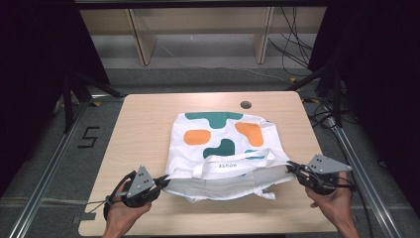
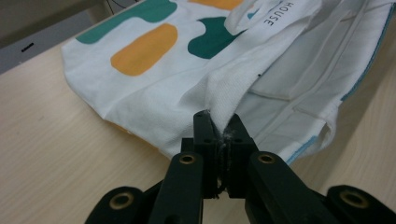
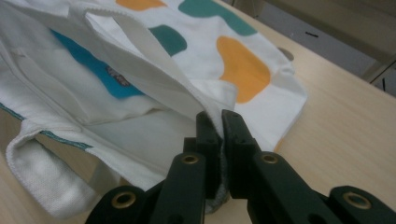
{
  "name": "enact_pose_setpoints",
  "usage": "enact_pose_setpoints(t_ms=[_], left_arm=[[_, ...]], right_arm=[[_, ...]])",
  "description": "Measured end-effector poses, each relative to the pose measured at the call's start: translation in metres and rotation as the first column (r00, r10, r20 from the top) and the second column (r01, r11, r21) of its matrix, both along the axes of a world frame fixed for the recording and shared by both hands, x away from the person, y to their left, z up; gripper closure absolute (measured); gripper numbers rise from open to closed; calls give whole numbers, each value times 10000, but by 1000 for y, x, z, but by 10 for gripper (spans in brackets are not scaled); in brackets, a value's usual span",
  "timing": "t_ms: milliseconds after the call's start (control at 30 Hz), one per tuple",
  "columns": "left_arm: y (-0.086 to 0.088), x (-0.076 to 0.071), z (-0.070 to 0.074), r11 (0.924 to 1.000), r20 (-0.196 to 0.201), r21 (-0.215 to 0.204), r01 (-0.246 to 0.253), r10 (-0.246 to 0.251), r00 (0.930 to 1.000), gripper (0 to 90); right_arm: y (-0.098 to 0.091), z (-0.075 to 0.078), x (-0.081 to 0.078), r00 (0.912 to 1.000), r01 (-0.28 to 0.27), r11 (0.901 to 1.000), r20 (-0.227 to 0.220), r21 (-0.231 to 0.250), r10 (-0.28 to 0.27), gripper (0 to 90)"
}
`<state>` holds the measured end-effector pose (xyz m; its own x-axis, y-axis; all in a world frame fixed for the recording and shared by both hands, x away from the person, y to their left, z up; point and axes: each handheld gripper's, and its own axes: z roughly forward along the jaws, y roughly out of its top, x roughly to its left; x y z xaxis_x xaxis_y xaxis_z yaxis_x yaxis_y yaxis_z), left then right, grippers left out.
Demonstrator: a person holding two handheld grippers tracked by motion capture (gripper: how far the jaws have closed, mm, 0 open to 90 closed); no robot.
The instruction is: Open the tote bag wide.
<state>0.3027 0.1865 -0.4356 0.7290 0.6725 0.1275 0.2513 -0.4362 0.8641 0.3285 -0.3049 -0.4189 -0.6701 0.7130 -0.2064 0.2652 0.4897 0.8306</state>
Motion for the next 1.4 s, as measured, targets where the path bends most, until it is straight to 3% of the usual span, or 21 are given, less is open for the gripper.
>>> enact_pose_setpoints(t_ms=[67, 133, 167, 200, 233, 433, 533, 567, 700, 767, 967, 1000, 1033, 1200, 1233, 1333, 1367, 1400], left_arm=[[3, 2, 11, 9988, -12, -481, 0, 0, 10000, 860], [6, 4, 22, 9984, 242, -563, 33, -20, 9997, 861], [7, 4, 28, 9980, 259, -630, -48, 65, 9996, 861], [8, 5, 34, 9972, 360, -750, -65, 92, 9993, 862], [9, 7, 40, 9971, 555, -759, 31, 11, 9985, 862], [15, 7, 76, 9929, 867, -1189, -10, 114, 9962, 866], [17, 4, 98, 9880, 1192, -1541, -56, 242, 9926, 869], [17, 2, 104, 9890, 1326, -1476, -58, 256, 9908, 869], [17, -6, 129, 9867, 1848, -1623, 118, 186, 9826, 870], [19, -7, 141, 9831, 1899, -1793, 378, -32, 9818, 870], [22, -7, 170, 9797, 2361, -1960, 412, 63, 9717, 872], [22, -7, 174, 9784, 2415, -2025, 404, 100, 9704, 873], [23, -7, 178, 9767, 2483, -2096, 452, 85, 9687, 873], [21, -1, 190, 9743, 2731, -2217, 390, 236, 9617, 874], [19, 2, 191, 9746, 2740, -2199, 436, 188, 9615, 875], [15, 18, 184, 9703, 2288, -2415, 162, 407, 9726, 874], [15, 24, 181, 9632, 2211, -2686, -54, 671, 9729, 873], [15, 29, 179, 9575, 2178, -2882, 121, 532, 9745, 873]], right_arm=[[2, 13, 4, 9997, -52, 9998, 240, 179, 48, 870], [5, 28, 7, 9987, -67, 9992, 510, 404, 46, 871], [6, 35, 9, 9974, -227, 9991, 698, 367, 201, 872], [8, 41, 10, 9980, -254, 9986, 584, 458, 227, 873], [9, 49, 12, 9955, -426, 9985, 858, 329, 397, 875], [11, 89, 16, 9901, -514, 9975, 1328, 488, 446, 878], [12, 107, 16, 9872, -566, 9971, 1519, 513, 483, 880], [11, 113, 16, 9855, -601, 9970, 1615, 487, 515, 880], [9, 130, 12, 9796, -678, 9950, 1940, 728, 525, 881], [8, 138, 10, 9770, -581, 9955, 2093, 747, 413, 883], [5, 159, 10, 9698, -878, 9923, 2351, 871, 651, 885], [6, 163, 10, 9720, -875, 9910, 2264, 1014, 627, 885], [6, 167, 10, 9666, -931, 9918, 2471, 879, 688, 886], [8, 185, 12, 9662, -890, 9898, 2509, 1116, 586, 887], [7, 189, 15, 9615, -901, 9902, 2684, 1069, 585, 887], [7, 189, 24, 9689, -570, 9924, 2460, 1088, 287, 888], [6, 186, 30, 9692, -391, 9935, 2461, 1068, 117, 888], [5, 183, 36, 9693, -364, 9931, 2456, 1115, 80, 889]])
